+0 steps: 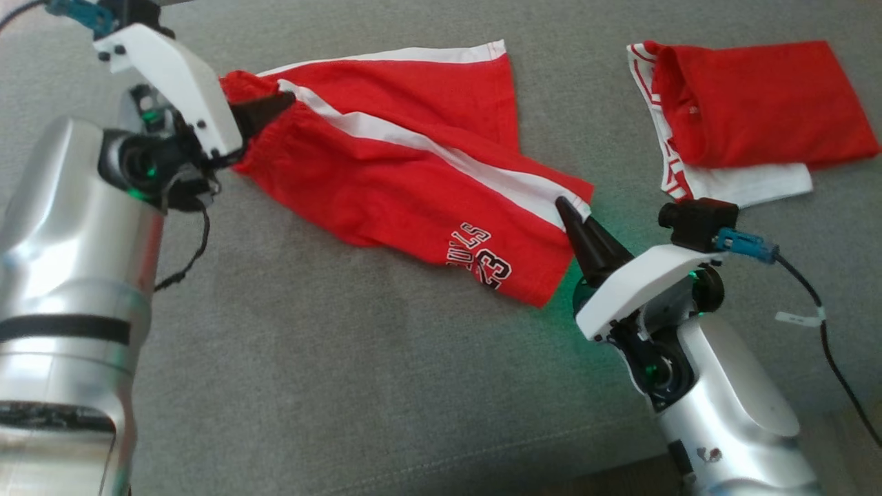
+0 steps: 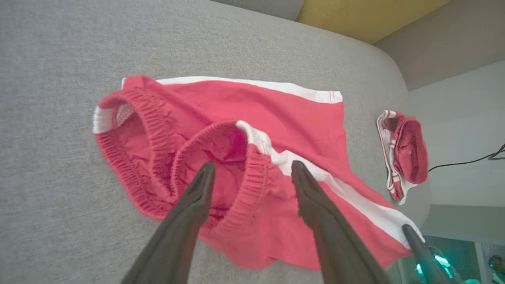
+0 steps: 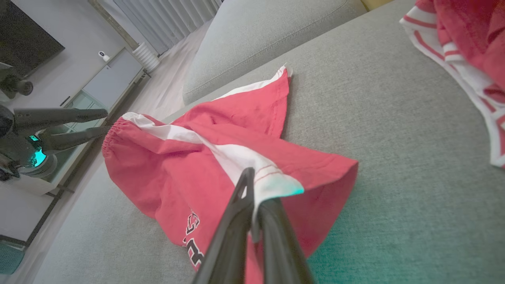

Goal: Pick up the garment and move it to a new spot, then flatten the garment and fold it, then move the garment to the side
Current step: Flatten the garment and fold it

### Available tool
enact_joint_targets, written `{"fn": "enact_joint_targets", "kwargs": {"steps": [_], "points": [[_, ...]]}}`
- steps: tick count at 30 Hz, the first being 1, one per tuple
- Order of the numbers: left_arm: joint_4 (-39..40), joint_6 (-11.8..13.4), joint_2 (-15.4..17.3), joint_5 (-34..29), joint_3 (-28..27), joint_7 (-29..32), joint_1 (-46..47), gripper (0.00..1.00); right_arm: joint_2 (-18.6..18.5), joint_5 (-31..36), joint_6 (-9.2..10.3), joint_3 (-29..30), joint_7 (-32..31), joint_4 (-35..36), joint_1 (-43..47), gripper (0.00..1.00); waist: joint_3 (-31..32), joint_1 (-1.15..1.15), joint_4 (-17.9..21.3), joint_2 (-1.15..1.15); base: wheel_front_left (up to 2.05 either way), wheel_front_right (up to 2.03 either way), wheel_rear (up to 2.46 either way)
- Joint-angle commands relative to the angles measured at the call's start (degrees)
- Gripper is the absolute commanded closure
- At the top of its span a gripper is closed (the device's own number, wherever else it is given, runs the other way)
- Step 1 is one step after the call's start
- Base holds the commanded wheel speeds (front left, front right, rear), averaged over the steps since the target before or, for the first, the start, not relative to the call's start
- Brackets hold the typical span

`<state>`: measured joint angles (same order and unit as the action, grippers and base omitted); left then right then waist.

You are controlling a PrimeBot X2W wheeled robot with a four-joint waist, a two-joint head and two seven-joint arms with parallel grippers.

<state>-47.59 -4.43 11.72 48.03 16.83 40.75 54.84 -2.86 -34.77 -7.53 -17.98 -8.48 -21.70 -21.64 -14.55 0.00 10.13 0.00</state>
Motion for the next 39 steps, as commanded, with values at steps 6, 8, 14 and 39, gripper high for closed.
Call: {"fn": "enact_joint_targets", "kwargs": {"steps": [6, 8, 14, 39], "points": [[-0.85, 1.35, 1.6, 0.38, -1.97, 1.0, 6.51, 0.0, -0.02, -1.17, 0.04, -3.33, 1.87, -0.18, -3.39, 1.0, -0.94, 0.0, 1.08, 0.0, 0.0, 0.0, 0.0], [-1.8, 1.37, 1.63, 0.06, -1.54, 1.26, 7.19, 0.0, -0.02, -1.43, 0.04, -3.94, 2.27, -0.74, -3.82, 1.0, -1.12, 0.0, 1.38, 0.0, 0.0, 0.0, 0.0], [-4.49, 1.38, 2.03, -1.99, 0.58, 1.4, 8.56, 0.0, -0.02, -2.07, 0.04, -5.21, 3.15, -2.06, -5.26, 1.0, -1.65, 0.0, 2.28, 0.0, 0.0, 0.0, 0.0], [-10.58, -0.27, 0.5, -1.67, 1.84, -0.75, 13.01, 1.0, -1.17, -2.04, 0.04, -5.87, 4.63, -4.59, -9.69, 1.0, -2.82, 0.0, 2.69, 0.0, 0.0, 0.0, 0.0]]}}
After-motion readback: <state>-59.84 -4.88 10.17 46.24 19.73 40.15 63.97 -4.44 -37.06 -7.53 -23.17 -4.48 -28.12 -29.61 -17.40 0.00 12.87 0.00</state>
